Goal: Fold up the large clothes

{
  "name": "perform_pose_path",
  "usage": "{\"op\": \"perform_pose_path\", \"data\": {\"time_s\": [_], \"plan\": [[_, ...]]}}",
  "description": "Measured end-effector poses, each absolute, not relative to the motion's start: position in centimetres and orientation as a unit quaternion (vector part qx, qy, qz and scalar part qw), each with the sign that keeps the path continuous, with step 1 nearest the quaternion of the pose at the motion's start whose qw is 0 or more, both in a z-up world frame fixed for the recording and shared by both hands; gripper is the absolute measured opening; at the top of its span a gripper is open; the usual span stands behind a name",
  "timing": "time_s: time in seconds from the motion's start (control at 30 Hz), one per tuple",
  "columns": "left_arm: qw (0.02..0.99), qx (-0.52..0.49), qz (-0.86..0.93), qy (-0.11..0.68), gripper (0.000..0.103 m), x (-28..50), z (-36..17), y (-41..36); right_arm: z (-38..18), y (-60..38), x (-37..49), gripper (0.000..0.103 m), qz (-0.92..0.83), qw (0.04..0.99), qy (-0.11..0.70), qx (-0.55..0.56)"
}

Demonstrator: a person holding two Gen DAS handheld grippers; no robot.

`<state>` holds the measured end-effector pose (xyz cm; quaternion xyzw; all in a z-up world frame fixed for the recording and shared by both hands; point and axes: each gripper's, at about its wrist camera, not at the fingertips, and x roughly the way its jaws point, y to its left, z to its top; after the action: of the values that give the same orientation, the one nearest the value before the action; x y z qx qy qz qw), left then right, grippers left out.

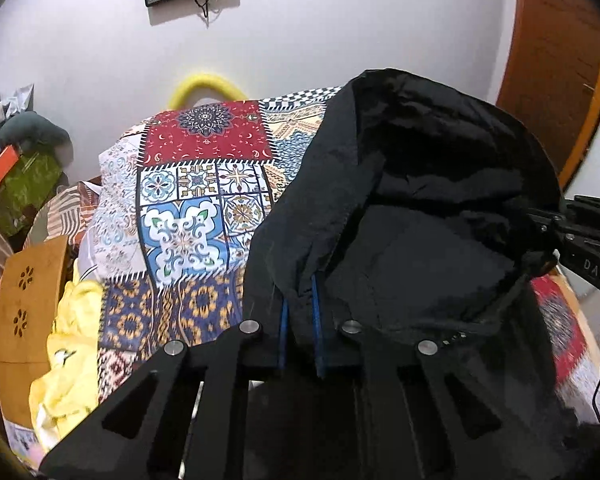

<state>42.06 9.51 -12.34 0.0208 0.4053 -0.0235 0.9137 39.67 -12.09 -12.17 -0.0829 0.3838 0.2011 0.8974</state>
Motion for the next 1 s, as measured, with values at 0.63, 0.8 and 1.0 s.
{"op": "perform_pose_path", "data": {"time_s": [0.63, 0.8, 1.0], "plan": [[0.899, -0.017, -0.102, 0.426, 0.009, 23.7, -13.3, 8.0, -14.5, -16.0, 24.4, 0.010, 0.255, 0.876, 0.402, -0.078], [0.884, -0.026, -0.111, 0.453, 0.009, 20.9, -15.8, 7.7, -15.9, -16.3, 22.3, 0.011, 0.258, 0.872, 0.409, -0.075], [0.863, -0.040, -0.102, 0.494, 0.009, 19.4, -19.6, 8.1, -18.0, -17.0, 21.8, 0.018, 0.264, 0.857, 0.440, -0.050]]}}
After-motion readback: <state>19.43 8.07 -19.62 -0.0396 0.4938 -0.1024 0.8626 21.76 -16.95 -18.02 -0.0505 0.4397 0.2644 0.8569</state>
